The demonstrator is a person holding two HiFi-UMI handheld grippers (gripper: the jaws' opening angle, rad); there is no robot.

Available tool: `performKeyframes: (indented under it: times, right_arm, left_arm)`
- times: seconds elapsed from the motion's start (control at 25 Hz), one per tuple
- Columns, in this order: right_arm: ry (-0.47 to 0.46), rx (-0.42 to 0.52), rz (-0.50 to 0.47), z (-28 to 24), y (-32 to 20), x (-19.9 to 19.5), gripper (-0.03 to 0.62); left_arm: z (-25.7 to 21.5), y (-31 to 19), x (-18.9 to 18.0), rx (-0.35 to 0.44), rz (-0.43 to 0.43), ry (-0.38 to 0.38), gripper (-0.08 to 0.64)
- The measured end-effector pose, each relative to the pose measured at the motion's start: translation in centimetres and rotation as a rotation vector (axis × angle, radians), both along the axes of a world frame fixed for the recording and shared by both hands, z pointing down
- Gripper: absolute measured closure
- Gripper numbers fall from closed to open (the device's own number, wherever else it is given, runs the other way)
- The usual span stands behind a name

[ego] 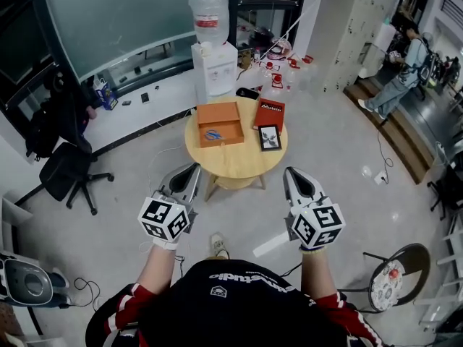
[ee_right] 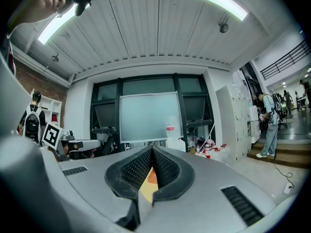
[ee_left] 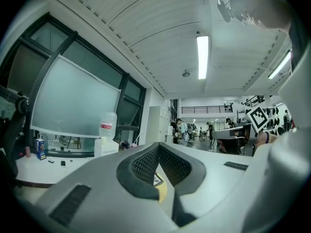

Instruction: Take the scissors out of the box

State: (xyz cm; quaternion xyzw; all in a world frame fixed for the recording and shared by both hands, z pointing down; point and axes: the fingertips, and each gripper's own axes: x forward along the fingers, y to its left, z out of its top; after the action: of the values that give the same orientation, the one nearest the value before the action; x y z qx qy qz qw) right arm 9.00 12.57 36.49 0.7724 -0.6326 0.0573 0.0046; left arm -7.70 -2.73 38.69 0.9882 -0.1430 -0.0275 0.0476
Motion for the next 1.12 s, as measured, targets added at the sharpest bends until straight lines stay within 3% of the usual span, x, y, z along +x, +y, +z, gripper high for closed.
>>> performKeyframes:
  times: [0.56,1.12]
  right_arm:
    - [0.011,-0.019,-0.029,-0.7,-10.2,6.0,0.565]
    - [0.039,-0.038,-0.077,-1.7,-20.3,8.2,0.565]
  left_arm:
    - [-0.1,-9.4,5.3,-0.013,-0.017,-0.004,0.543]
    - [0.1,-17.9,7.9,-0.030,-0.028,0.002,0.543]
